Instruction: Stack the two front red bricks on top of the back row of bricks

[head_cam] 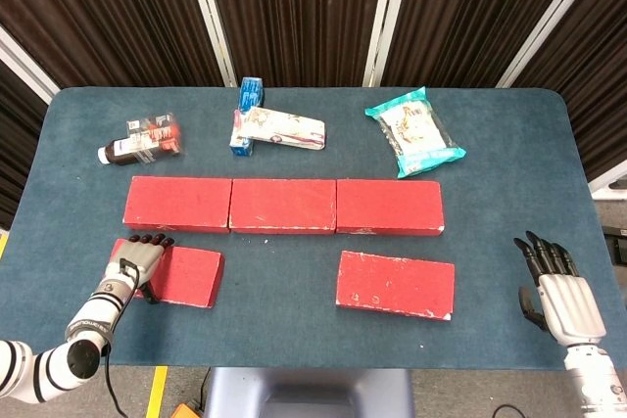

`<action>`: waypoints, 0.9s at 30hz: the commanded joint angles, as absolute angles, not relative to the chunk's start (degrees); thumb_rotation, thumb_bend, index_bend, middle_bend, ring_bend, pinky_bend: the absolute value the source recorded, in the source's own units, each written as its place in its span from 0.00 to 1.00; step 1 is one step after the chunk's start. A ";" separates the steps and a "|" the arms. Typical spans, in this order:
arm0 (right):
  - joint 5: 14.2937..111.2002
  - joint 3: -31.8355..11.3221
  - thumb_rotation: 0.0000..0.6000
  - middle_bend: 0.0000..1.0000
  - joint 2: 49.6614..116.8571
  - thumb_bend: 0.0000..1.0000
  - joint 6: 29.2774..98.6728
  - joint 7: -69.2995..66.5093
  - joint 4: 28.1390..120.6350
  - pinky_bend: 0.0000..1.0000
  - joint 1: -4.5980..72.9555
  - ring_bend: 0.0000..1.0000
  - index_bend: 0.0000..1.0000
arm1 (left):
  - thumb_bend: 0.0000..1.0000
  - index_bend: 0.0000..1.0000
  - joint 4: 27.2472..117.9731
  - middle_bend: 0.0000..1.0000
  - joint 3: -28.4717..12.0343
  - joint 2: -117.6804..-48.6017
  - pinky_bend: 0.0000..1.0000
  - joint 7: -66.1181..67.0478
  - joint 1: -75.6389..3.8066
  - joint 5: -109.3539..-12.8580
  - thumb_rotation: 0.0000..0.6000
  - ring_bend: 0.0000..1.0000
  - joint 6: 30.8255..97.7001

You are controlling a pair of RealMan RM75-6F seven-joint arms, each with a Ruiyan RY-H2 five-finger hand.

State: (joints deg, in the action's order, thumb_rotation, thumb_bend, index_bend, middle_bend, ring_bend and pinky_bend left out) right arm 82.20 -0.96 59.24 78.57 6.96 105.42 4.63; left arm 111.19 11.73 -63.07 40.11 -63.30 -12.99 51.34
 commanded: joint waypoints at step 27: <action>81.97 -0.71 1.00 0.02 59.10 0.65 77.82 7.33 105.65 0.00 4.93 0.00 0.17 | 0.18 0.00 109.42 0.06 11.78 -64.65 0.13 40.06 -61.18 -15.32 1.00 0.00 53.03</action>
